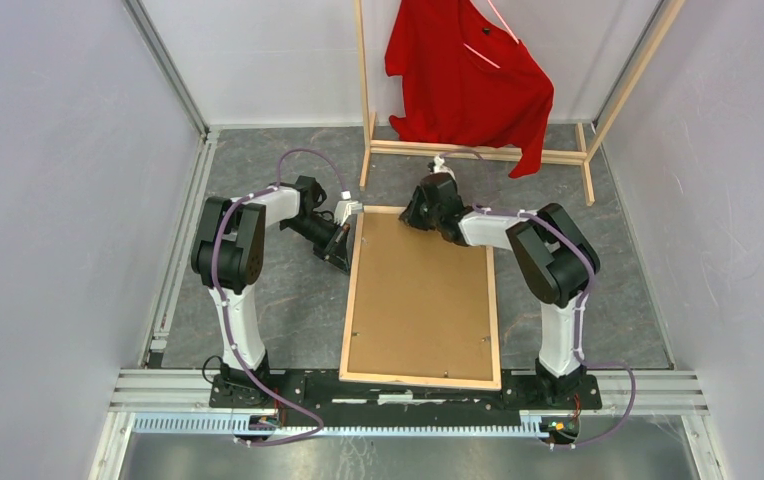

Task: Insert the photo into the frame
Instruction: Install the photo frame at the center of the board.

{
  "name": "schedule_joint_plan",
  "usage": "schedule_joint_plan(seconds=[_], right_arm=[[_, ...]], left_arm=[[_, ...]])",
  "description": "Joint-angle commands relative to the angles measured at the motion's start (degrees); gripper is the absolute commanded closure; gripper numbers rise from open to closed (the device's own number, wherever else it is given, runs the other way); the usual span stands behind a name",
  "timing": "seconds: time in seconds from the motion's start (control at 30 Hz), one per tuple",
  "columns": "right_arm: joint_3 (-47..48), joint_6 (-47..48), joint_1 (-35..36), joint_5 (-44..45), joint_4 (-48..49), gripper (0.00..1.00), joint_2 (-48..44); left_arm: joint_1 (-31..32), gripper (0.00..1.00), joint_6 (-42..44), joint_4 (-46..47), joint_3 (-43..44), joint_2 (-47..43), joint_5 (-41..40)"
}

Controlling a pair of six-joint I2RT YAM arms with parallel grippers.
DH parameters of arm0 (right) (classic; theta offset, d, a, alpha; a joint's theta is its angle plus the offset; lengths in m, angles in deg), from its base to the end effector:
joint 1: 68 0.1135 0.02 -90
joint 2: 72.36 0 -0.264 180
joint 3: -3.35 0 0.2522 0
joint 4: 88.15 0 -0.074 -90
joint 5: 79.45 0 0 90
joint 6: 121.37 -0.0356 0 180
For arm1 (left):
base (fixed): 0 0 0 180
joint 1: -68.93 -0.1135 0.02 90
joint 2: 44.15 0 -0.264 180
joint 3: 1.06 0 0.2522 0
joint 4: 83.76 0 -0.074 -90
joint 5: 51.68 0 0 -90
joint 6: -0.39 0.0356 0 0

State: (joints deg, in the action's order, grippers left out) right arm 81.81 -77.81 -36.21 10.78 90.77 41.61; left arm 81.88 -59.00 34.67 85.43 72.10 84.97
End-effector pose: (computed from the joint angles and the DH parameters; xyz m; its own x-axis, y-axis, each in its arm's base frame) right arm 0.3575 0.2214 0.1429 -0.7289 0.4008 -0.5550 0.0060 0.8145 0.5802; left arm 0.3386 -0.1044 0.1267 -0.7686 0.5354 -0.3502 0.6143 0.4649 -0.6375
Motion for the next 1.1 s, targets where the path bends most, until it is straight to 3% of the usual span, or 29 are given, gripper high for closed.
schedule_joint_plan(seconds=[0.0,0.17,0.3,0.43,0.6,0.83,1.07], right_arm=[[8.1,19.4,1.1,3.5,-2.3,0.71,-1.7],[9.6,44.8,1.5,4.0,-3.3,0.34,-6.7],[14.8,64.7,2.9,4.6,-10.9,0.23,-3.6],[16.1,78.5,4.4,6.9,-15.6,0.21,-0.9],[12.9,84.5,4.4,2.8,-15.0,0.21,-2.6],[11.4,86.0,4.9,1.1,-15.5,0.24,-3.0],[4.7,80.3,5.9,0.8,-8.2,0.32,-6.3]], left_arm=[[0.1,0.98,2.3,0.6,0.5,-2.0,0.3],[0.1,0.98,2.3,0.7,1.1,-2.5,-0.1],[0.0,0.98,1.9,0.3,2.0,-2.2,0.3],[-0.2,0.98,2.0,-0.6,2.6,-2.1,0.3],[-0.7,0.98,2.2,-1.3,3.2,-2.1,-0.1],[-0.7,0.98,1.6,-1.5,3.3,-1.9,0.8],[-2.0,0.98,-3.2,-2.0,7.1,-2.2,5.3]])
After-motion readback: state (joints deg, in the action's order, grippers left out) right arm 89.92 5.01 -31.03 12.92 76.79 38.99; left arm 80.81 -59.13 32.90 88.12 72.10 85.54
